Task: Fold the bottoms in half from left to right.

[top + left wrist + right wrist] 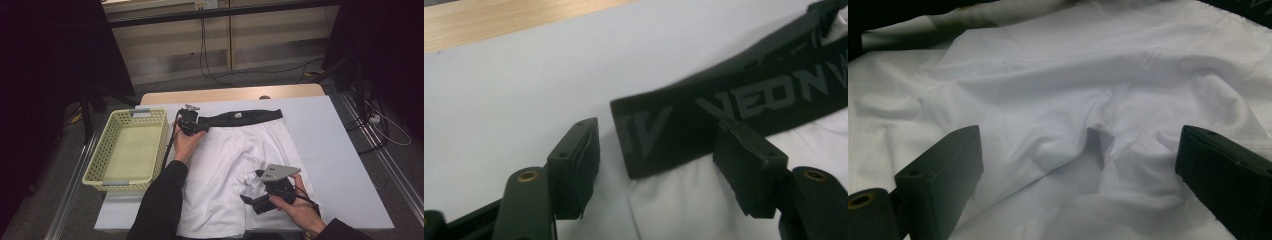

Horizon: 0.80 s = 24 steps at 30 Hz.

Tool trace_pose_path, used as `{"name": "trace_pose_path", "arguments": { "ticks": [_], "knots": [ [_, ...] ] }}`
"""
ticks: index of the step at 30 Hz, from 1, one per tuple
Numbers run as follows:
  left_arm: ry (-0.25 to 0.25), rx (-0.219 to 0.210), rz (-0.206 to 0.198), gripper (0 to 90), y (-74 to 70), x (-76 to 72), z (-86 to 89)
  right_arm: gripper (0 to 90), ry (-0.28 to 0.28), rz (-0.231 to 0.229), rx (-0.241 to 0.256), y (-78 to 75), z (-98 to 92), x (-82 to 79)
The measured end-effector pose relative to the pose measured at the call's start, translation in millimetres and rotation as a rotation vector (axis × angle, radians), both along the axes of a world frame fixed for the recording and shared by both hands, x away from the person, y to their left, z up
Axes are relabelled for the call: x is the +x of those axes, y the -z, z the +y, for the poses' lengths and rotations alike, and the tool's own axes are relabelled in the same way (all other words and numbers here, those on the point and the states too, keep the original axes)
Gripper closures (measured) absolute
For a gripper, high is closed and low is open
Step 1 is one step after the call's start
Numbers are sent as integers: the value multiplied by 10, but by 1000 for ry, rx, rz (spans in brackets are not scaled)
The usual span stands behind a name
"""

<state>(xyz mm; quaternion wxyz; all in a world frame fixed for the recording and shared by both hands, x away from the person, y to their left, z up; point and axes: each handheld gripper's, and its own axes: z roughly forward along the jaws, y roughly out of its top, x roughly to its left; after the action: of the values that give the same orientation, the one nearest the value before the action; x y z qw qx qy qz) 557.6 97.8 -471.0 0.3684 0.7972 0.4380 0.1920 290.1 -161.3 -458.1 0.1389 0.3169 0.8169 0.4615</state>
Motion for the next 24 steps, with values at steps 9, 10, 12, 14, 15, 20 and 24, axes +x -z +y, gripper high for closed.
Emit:
{"name": "trace_pose_path", "arguments": {
  "ticks": [9, 10, 12, 14, 15, 20, 24],
  "knots": [
    [21, -70, 26, 419, -36, 114, 27, 51, -5, 4, -3, 3, 1, -6],
    [16, -87, 21, 426, -42, 127, 37, 51, -5, 4, -3, 4, 1, -6],
    [15, -88, 24, 425, -50, 147, 44, 51, -7, 4, -3, 4, 0, -5],
    [16, -82, 34, 424, -39, 163, 50, 51, -7, 5, -5, 5, -2, -5],
    [19, -73, 36, 428, -31, 168, 54, 51, -7, 6, -5, 7, -2, -4],
    [24, -74, 26, 460, -10, 168, 28, 51, -13, 7, -9, 11, 5, -4],
    [42, -101, 43, 573, -3, 157, 17, 51, -15, 9, -12, 11, 10, -8]
  ]
}}
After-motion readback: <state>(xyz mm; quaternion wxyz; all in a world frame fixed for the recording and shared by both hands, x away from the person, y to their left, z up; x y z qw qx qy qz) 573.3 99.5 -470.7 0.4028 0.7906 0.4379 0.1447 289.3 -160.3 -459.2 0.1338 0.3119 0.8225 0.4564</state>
